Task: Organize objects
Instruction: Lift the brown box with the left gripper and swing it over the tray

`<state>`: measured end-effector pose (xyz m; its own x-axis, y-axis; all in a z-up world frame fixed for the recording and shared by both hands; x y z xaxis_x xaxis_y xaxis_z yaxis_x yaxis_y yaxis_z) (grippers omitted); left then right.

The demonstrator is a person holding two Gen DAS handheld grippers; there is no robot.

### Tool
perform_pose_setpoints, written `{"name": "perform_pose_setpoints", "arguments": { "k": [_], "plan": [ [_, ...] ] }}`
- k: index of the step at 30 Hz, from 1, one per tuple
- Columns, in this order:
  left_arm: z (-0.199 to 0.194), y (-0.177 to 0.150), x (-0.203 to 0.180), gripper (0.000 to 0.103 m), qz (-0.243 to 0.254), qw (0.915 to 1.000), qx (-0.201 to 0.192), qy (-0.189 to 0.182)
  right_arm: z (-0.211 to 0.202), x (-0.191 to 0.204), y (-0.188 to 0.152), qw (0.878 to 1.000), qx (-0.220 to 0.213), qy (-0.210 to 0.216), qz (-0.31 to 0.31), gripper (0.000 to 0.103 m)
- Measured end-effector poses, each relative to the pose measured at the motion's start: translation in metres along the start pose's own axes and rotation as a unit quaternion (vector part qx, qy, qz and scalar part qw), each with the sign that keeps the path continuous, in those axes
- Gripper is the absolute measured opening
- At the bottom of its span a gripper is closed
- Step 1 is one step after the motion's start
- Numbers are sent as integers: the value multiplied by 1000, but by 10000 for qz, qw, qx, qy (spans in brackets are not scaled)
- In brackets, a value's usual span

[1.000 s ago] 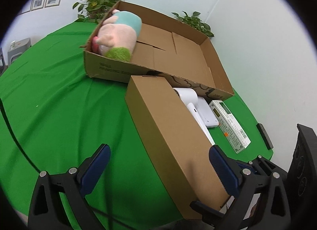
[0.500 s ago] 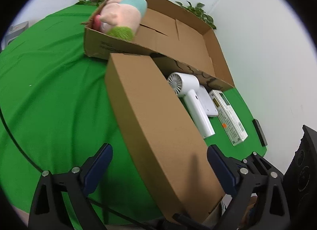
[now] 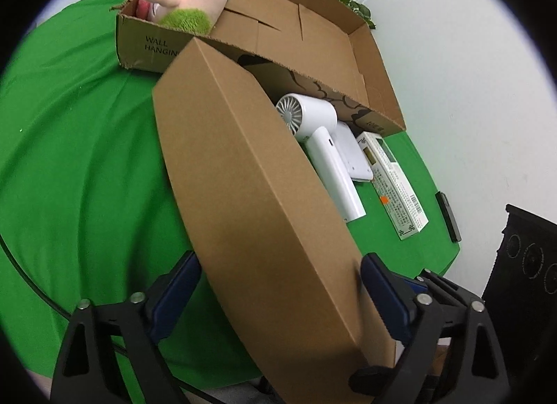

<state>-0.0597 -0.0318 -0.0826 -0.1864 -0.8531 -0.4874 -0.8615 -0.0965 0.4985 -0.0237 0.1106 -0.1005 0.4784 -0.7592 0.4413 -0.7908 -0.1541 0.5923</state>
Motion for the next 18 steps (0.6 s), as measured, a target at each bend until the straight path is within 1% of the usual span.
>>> {"name": "perform_pose_setpoints", "arguments": {
  "k": [7, 12, 14, 18],
  "plan": [
    [-7, 1, -1, 84, -111, 9998, -125, 50, -3, 5, -4, 10000, -57, -34, -10, 80],
    [-24, 8, -11, 79, 136, 9991, -350, 194, -9, 16, -2, 9994, -206, -144, -224, 80],
    [-34, 12, -17, 77, 277, 9980, -471, 311, -11, 20, 1, 9991, -267, -177, -273, 79],
    [-50, 22, -23, 74, 391, 9963, -681, 339, -16, 26, 8, 9979, -420, -275, -405, 78]
  ]
}}
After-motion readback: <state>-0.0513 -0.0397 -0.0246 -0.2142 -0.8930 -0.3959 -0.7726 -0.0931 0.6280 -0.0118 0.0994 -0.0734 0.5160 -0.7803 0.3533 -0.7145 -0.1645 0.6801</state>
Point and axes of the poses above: each gripper's, at about its wrist camera, not at the fingertips, and z roughly the way its jaws point, x to its left, y to its top, the point moved 5 cm from there along z, roughly the way its jaws point, and after that the axes turned 3 degrees about z, right-handed, at the moved point
